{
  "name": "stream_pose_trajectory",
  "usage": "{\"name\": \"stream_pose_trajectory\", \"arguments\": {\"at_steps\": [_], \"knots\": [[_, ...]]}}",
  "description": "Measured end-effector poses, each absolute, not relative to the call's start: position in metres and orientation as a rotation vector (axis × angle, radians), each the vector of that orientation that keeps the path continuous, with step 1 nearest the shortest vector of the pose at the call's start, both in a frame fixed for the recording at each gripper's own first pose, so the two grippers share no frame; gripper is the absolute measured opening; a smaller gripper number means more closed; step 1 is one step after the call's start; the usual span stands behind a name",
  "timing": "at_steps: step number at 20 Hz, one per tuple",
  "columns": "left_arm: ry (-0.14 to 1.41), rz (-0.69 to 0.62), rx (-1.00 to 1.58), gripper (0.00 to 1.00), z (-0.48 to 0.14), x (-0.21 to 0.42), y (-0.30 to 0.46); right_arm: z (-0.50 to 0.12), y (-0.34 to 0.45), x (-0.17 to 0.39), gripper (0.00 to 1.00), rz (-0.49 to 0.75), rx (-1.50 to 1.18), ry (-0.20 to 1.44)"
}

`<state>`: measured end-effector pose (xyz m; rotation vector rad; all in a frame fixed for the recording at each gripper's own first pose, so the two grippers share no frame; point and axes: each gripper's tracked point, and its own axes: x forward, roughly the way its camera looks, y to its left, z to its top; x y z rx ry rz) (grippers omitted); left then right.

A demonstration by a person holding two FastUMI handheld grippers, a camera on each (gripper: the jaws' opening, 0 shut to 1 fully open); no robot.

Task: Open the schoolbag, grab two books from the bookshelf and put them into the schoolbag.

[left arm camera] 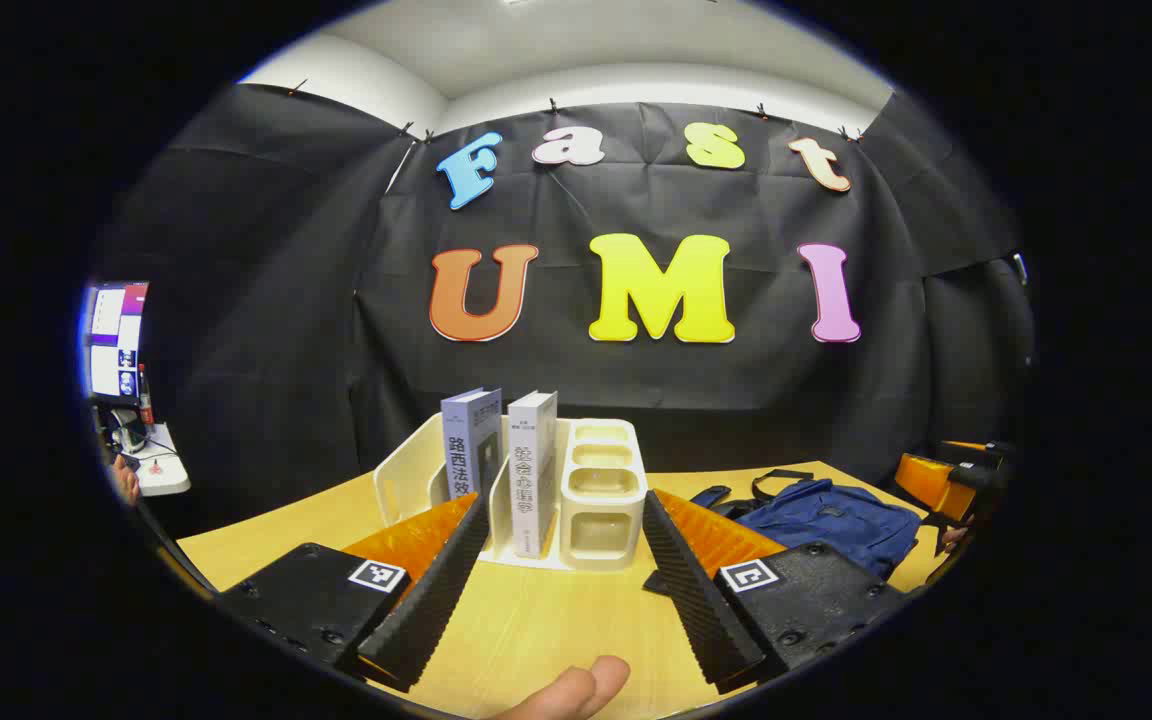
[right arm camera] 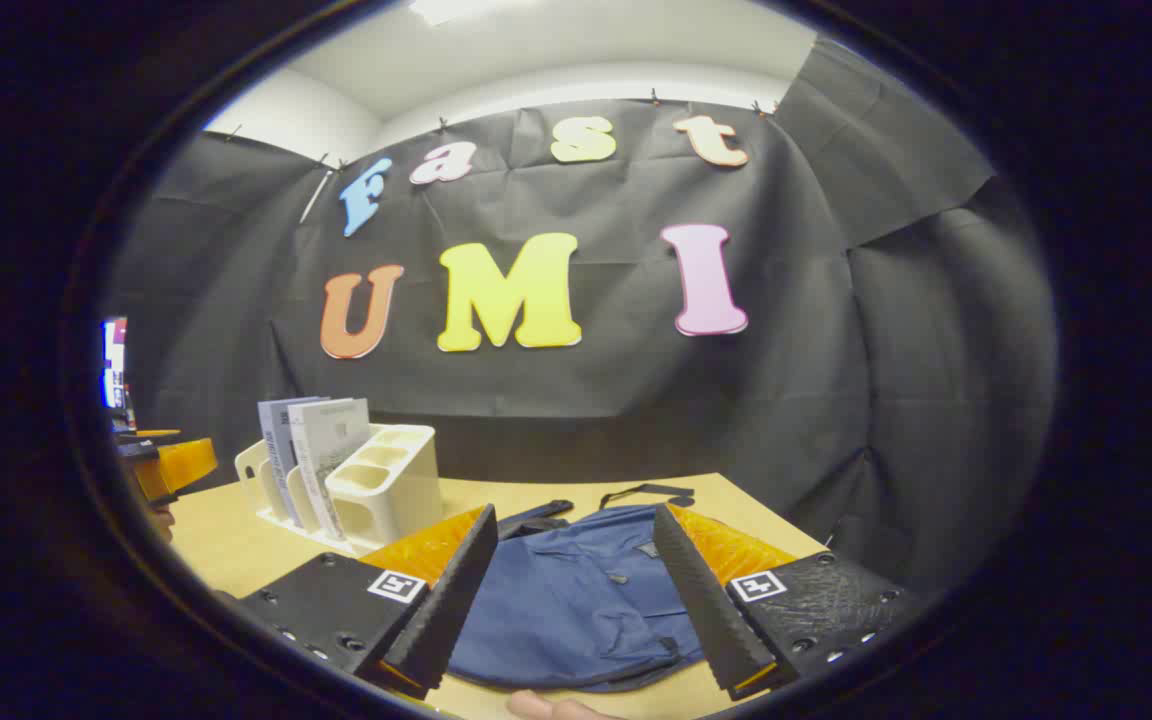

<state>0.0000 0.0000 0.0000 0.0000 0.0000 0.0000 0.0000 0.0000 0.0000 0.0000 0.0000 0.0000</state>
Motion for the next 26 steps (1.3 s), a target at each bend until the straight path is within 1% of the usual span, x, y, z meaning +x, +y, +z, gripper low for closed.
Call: {"name": "stream_pose_trajectory", "arguments": {"at_steps": [3, 4, 5, 6, 8, 10, 11, 12, 14, 16, 18, 19, 20, 23, 24, 25, 26], "knots": [[0.026, -0.021, 0.022, 0.98, -0.007, -0.01, 0.014, 0.006, 0.025, -0.017, 0.96, -0.01, -0.037, -0.018], [0.021, -0.028, 0.031, 0.98, -0.005, -0.014, 0.019, 0.005, 0.032, -0.022, 0.94, -0.016, -0.047, -0.018], [0.028, -0.033, 0.036, 0.98, -0.007, -0.016, 0.024, 0.005, 0.038, -0.025, 0.94, -0.023, -0.066, -0.019], [0.057, -0.027, 0.043, 0.98, -0.016, -0.018, 0.031, 0.005, 0.042, -0.029, 0.94, -0.038, -0.072, -0.02], [0.066, -0.005, 0.075, 0.98, -0.016, -0.025, 0.046, 0.003, 0.045, -0.036, 0.94, -0.071, -0.059, -0.028], [0.019, 0.001, 0.089, 0.99, -0.002, -0.029, 0.056, -0.007, 0.052, -0.043, 0.97, -0.074, -0.058, 0.01], [0.025, -0.008, 0.075, 0.98, 0.001, -0.031, 0.057, -0.01, 0.054, -0.045, 0.95, -0.08, -0.055, 0.021], [0.029, -0.024, 0.061, 0.98, 0.0, -0.034, 0.055, -0.011, 0.055, -0.049, 0.98, -0.09, -0.043, 0.023], [0.022, -0.042, 0.063, 0.98, 0.004, -0.04, 0.053, -0.012, 0.06, -0.055, 0.97, -0.093, -0.038, 0.027], [0.009, -0.057, 0.082, 0.98, 0.008, -0.044, 0.053, -0.015, 0.063, -0.057, 0.95, -0.093, -0.065, 0.034], [-0.003, -0.044, 0.096, 0.98, 0.013, -0.045, 0.059, -0.02, 0.065, -0.057, 0.95, -0.091, -0.082, 0.057], [-0.003, -0.034, 0.096, 0.98, 0.013, -0.045, 0.062, -0.02, 0.066, -0.057, 0.97, -0.092, -0.09, 0.061], [0.003, -0.033, 0.09, 0.98, 0.013, -0.045, 0.064, -0.022, 0.064, -0.057, 0.95, -0.1, -0.097, 0.067], [0.015, -0.023, 0.079, 0.98, 0.01, -0.045, 0.07, -0.026, 0.067, -0.054, 0.95, -0.098, -0.106, 0.085], [0.026, -0.023, 0.077, 0.98, 0.008, -0.044, 0.07, -0.029, 0.067, -0.054, 0.97, -0.099, -0.11, 0.09], [0.033, -0.023, 0.076, 0.98, 0.006, -0.043, 0.071, -0.029, 0.069, -0.053, 0.95, -0.096, -0.109, 0.094], [0.039, -0.02, 0.077, 0.98, 0.005, -0.042, 0.072, -0.031, 0.071, -0.052, 0.97, -0.093, -0.109, 0.098]]}}
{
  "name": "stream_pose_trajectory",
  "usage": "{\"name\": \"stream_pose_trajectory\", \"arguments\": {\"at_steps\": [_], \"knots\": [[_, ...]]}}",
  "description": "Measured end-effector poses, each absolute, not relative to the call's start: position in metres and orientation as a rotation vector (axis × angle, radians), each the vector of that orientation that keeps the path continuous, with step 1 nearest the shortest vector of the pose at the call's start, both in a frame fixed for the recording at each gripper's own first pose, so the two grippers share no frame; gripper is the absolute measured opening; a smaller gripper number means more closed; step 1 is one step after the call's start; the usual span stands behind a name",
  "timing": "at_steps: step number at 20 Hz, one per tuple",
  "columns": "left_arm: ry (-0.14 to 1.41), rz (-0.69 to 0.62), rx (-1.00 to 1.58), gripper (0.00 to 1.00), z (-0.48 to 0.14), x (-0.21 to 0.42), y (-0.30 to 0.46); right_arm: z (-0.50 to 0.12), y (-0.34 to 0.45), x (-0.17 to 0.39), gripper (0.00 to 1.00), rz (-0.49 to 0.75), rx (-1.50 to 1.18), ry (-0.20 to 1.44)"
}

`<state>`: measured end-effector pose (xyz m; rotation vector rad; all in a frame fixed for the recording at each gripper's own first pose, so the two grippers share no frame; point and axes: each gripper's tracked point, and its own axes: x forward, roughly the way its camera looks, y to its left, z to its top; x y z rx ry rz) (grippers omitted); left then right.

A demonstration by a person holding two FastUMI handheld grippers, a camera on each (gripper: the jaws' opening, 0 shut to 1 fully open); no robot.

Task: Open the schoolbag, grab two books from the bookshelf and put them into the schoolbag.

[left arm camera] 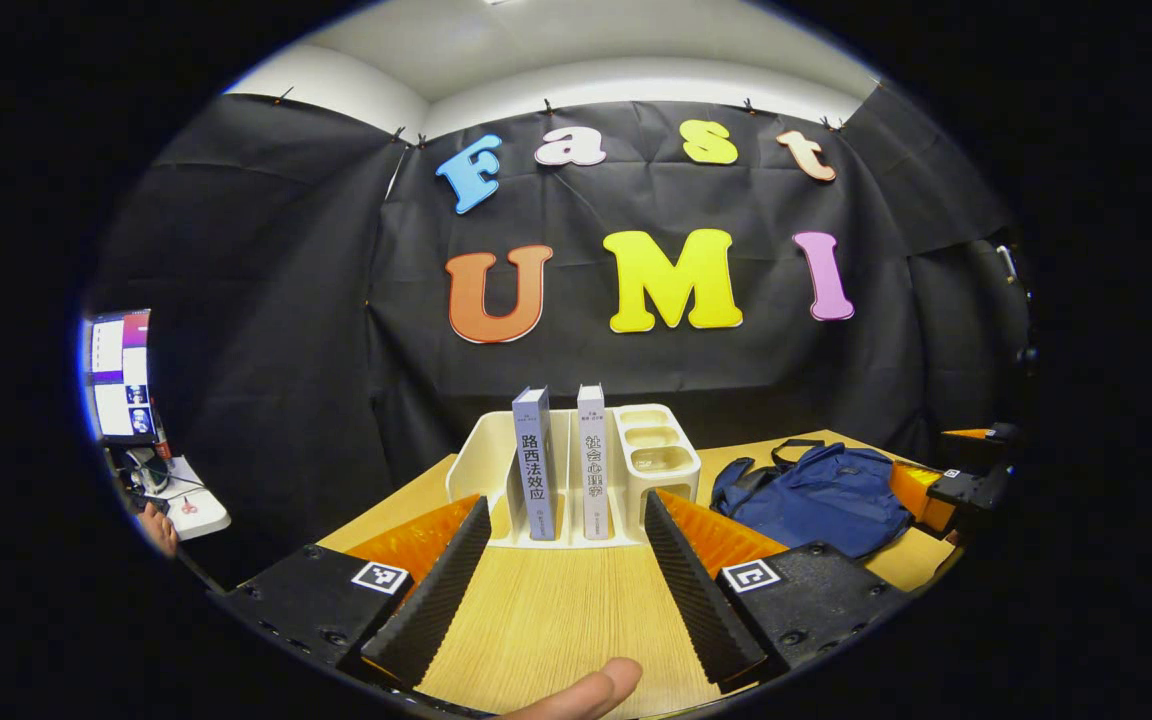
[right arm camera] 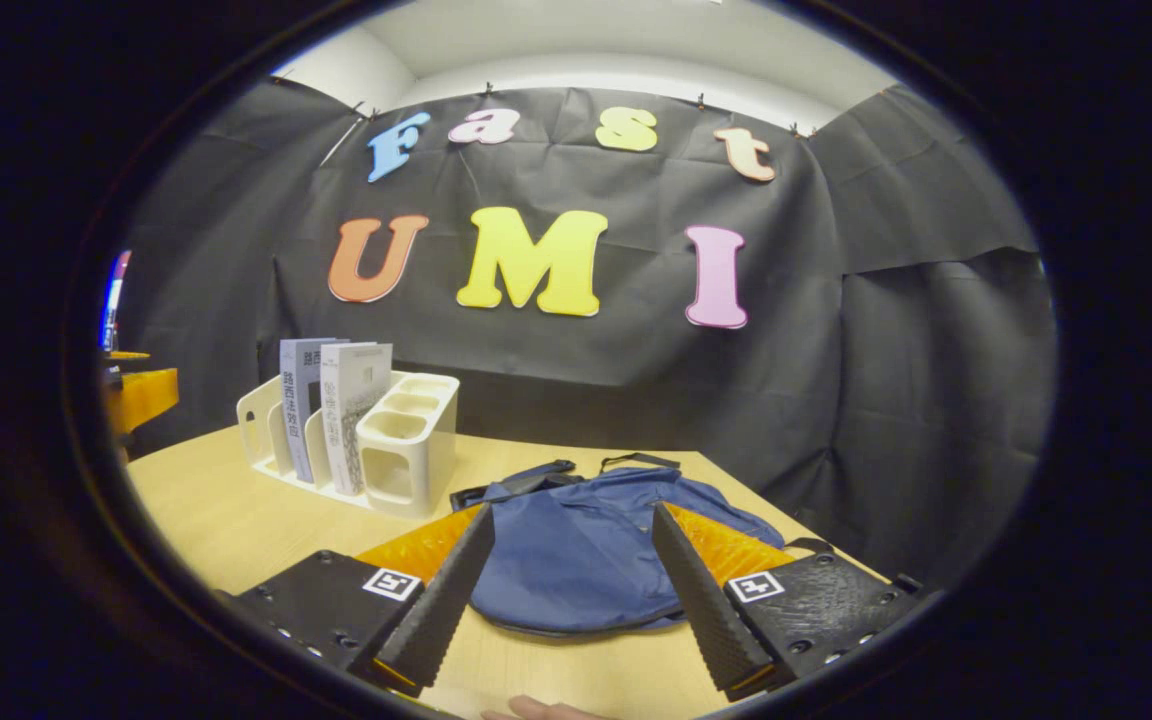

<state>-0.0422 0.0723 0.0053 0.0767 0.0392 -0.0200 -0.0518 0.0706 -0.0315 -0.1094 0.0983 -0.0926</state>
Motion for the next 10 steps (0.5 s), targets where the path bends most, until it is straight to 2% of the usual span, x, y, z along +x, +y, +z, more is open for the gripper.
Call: {"name": "stream_pose_trajectory", "arguments": {"at_steps": [10], "knots": [[0.066, -0.02, 0.08, 0.98, -0.002, -0.041, 0.075, -0.088, 0.103, -0.017, 0.96, -0.046, -0.224, 0.219]]}}
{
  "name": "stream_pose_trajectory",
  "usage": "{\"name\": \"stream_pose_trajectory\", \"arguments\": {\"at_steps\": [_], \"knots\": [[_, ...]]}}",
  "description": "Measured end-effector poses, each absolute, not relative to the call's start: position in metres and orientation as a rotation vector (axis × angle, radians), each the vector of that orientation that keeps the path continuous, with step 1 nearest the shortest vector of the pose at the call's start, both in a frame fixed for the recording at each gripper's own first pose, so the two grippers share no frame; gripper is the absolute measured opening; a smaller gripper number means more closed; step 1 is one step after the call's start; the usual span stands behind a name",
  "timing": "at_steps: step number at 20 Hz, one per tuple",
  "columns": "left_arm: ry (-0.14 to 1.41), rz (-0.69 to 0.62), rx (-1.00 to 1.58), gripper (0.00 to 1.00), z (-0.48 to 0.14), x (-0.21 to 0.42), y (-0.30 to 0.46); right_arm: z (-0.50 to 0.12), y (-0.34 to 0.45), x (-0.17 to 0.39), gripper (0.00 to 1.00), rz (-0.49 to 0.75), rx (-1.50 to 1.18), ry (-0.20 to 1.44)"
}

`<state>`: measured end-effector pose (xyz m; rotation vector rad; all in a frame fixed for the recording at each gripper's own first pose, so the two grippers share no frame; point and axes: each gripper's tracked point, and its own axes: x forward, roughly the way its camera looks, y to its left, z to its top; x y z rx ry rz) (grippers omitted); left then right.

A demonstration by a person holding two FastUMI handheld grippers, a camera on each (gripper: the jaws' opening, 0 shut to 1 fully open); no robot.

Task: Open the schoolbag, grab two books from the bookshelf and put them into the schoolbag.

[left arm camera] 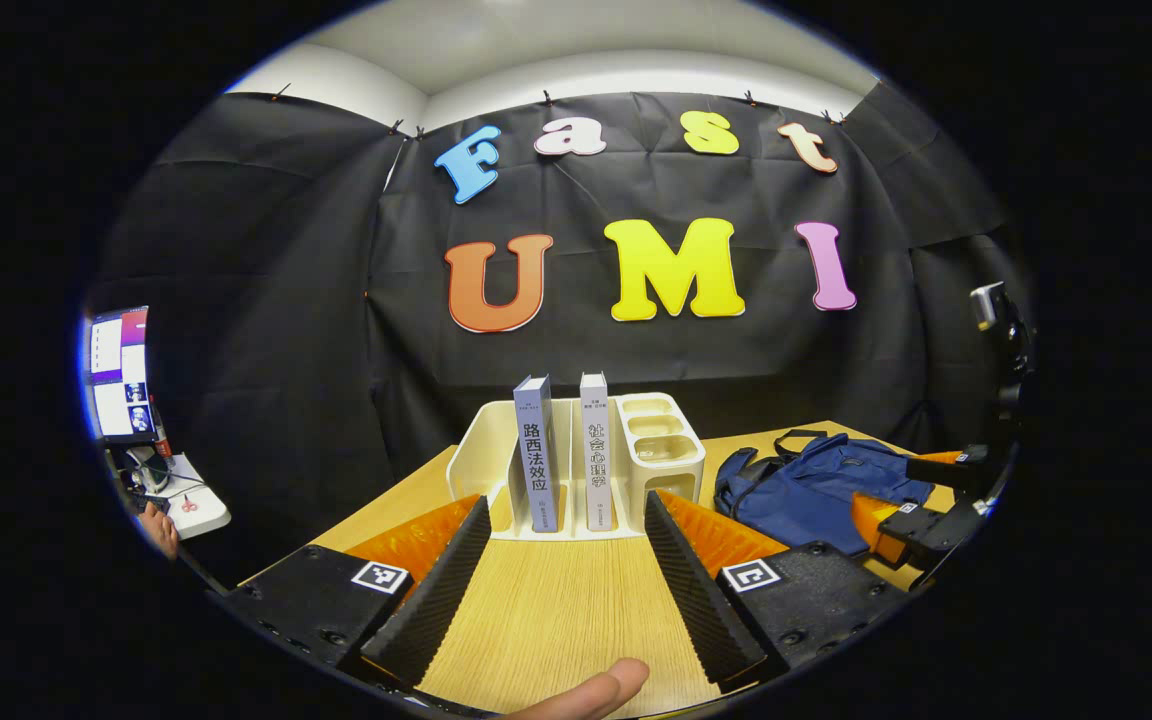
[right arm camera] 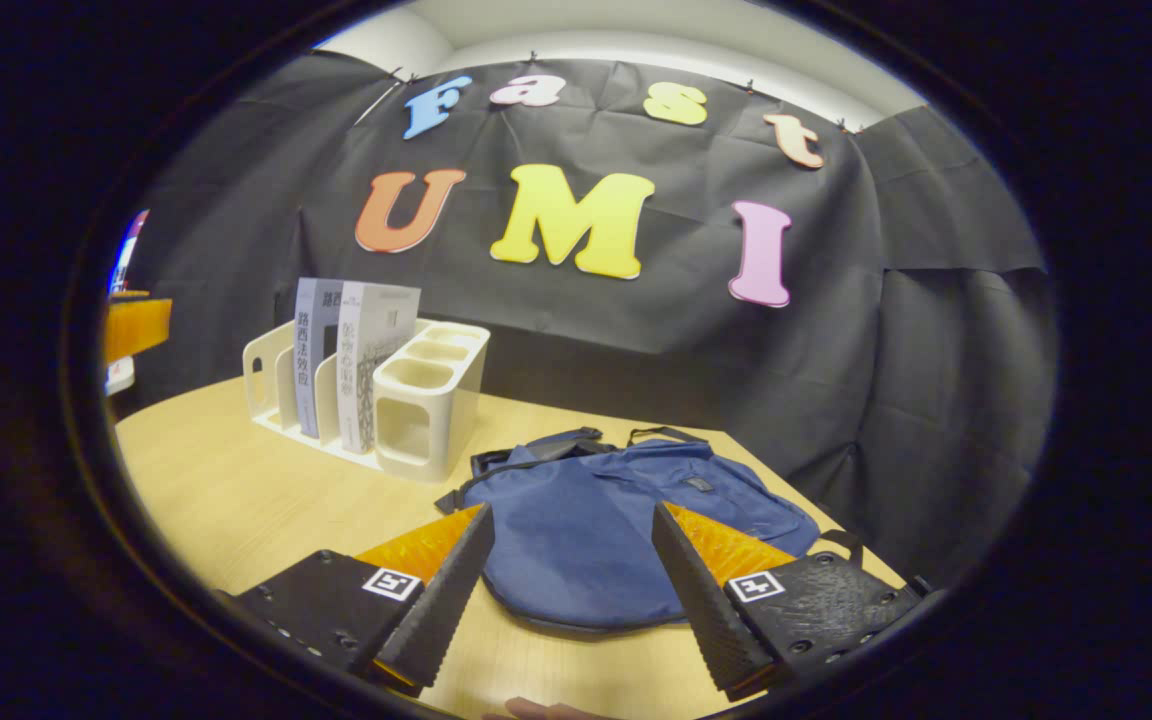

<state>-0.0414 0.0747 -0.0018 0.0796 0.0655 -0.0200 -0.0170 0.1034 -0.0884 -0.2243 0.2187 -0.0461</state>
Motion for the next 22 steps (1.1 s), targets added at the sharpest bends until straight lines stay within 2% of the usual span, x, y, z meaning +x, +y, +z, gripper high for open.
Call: {"name": "stream_pose_trajectory", "arguments": {"at_steps": [8, 10, 11, 13, 14, 15, 18, 21, 22], "knots": [[0.098, -0.022, 0.059, 0.98, -0.01, -0.037, 0.081, -0.151, 0.123, 0.02, 0.95, -0.083, -0.535, 0.324], [0.105, -0.024, 0.055, 0.98, -0.011, -0.037, 0.083, -0.165, 0.128, 0.027, 0.98, -0.078, -0.581, 0.359], [0.111, -0.023, 0.055, 0.98, -0.012, -0.036, 0.083, -0.171, 0.129, 0.032, 0.94, -0.081, -0.592, 0.38], [0.113, -0.024, 0.054, 0.98, -0.013, -0.037, 0.084, -0.176, 0.126, 0.041, 0.94, -0.105, -0.616, 0.398], [0.112, -0.021, 0.052, 0.98, -0.013, -0.035, 0.087, -0.176, 0.123, 0.045, 0.98, -0.121, -0.631, 0.394], [0.112, -0.021, 0.046, 0.98, -0.013, -0.035, 0.089, -0.174, 0.122, 0.049, 0.92, -0.137, -0.641, 0.393], [0.123, -0.021, 0.019, 0.98, -0.014, -0.034, 0.093, -0.174, 0.12, 0.057, 0.92, -0.167, -0.673, 0.396], [0.131, -0.012, 0.016, 0.98, -0.016, -0.033, 0.095, -0.162, 0.125, 0.053, 0.89, -0.182, -0.693, 0.372], [0.132, -0.01, 0.012, 0.98, -0.017, -0.034, 0.097, -0.156, 0.124, 0.052, 0.84, -0.189, -0.704, 0.355]]}}
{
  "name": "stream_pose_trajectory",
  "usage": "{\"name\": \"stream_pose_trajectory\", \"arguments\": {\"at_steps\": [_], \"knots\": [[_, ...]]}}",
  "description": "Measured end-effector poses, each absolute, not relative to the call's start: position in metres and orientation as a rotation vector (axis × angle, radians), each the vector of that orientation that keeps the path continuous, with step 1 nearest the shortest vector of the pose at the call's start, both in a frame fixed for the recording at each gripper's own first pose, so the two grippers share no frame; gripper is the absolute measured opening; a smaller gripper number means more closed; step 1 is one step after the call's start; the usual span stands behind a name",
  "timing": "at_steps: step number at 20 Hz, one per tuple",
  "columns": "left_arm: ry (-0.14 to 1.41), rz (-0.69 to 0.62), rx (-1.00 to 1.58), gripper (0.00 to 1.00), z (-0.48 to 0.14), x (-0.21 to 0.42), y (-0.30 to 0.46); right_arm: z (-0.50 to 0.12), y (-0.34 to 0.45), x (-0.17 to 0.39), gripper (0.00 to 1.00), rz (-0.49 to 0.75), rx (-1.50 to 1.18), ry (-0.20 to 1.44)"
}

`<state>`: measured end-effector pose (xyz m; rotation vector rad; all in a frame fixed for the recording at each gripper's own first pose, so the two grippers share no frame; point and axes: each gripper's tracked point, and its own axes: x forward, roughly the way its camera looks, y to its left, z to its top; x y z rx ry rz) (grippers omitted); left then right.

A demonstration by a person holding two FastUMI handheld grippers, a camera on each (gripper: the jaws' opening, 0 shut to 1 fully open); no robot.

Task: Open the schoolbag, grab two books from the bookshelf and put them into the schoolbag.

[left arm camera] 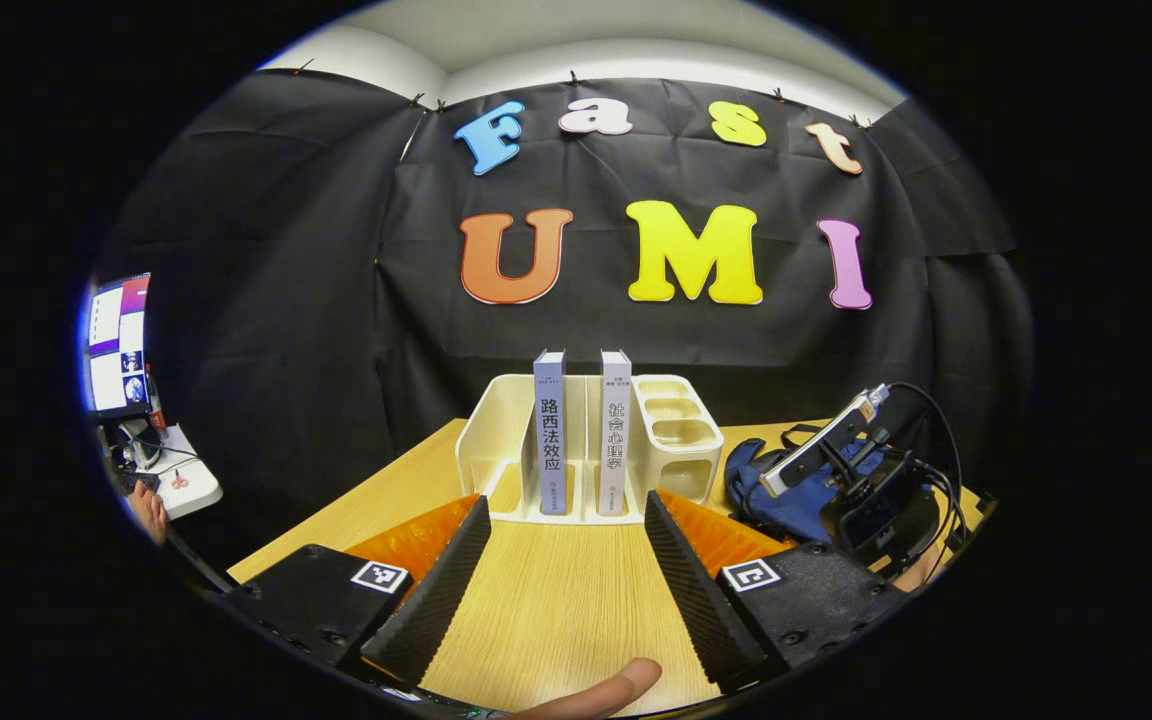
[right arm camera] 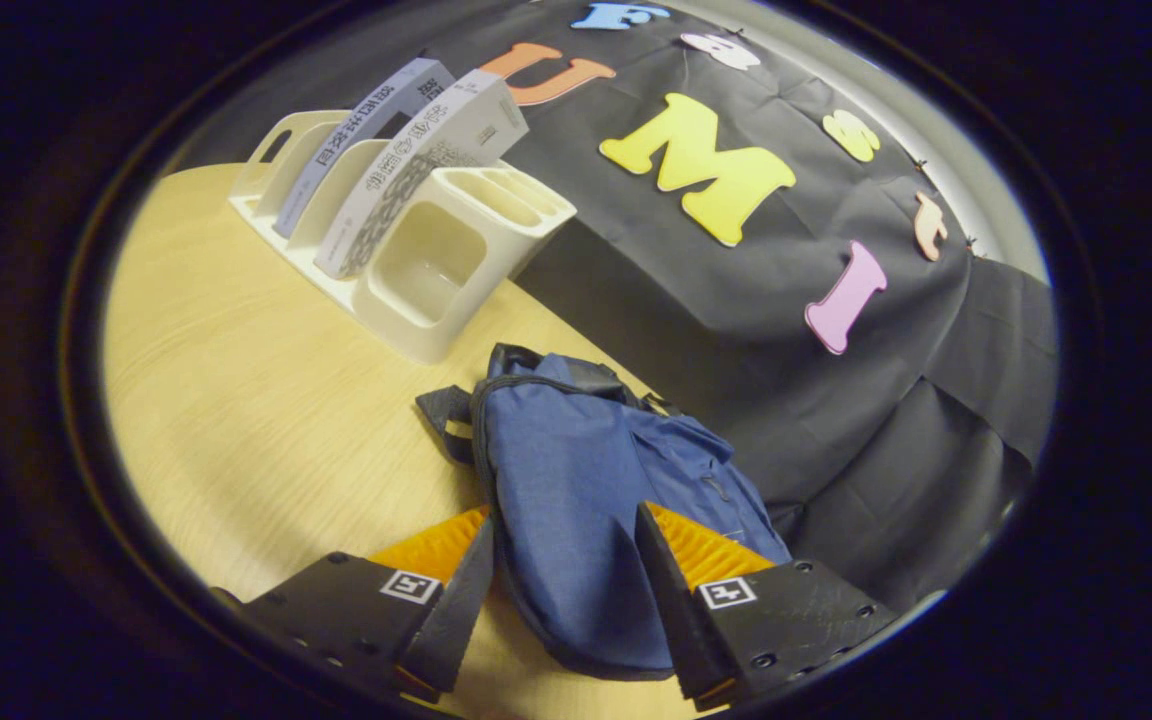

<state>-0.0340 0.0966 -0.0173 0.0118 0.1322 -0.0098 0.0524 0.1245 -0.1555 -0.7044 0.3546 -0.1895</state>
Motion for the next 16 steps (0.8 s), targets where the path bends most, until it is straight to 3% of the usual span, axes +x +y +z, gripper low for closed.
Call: {"name": "stream_pose_trajectory", "arguments": {"at_steps": [4, 5, 9, 10, 11, 13, 16], "knots": [[0.134, -0.023, -0.001, 0.98, -0.017, -0.036, 0.091, -0.141, 0.123, 0.061, 0.82, -0.225, -0.734, 0.32], [0.13, -0.026, -0.002, 0.98, -0.015, -0.036, 0.09, -0.144, 0.123, 0.064, 0.71, -0.222, -0.734, 0.336], [0.121, -0.034, -0.001, 0.98, -0.013, -0.036, 0.088, -0.147, 0.123, 0.08, 0.6, -0.216, -0.719, 0.375], [0.123, -0.034, 0.002, 0.98, -0.014, -0.035, 0.088, -0.149, 0.123, 0.082, 0.43, -0.202, -0.706, 0.384], [0.125, -0.031, 0.007, 0.98, -0.016, -0.034, 0.087, -0.149, 0.123, 0.084, 0.48, -0.191, -0.695, 0.39], [0.131, -0.02, 0.02, 0.98, -0.019, -0.034, 0.089, -0.145, 0.121, 0.088, 0.23, -0.166, -0.698, 0.388], [0.145, -0.014, 0.028, 0.98, -0.026, -0.026, 0.088, -0.134, 0.121, 0.087, 0.08, -0.111, -0.669, 0.358]]}}
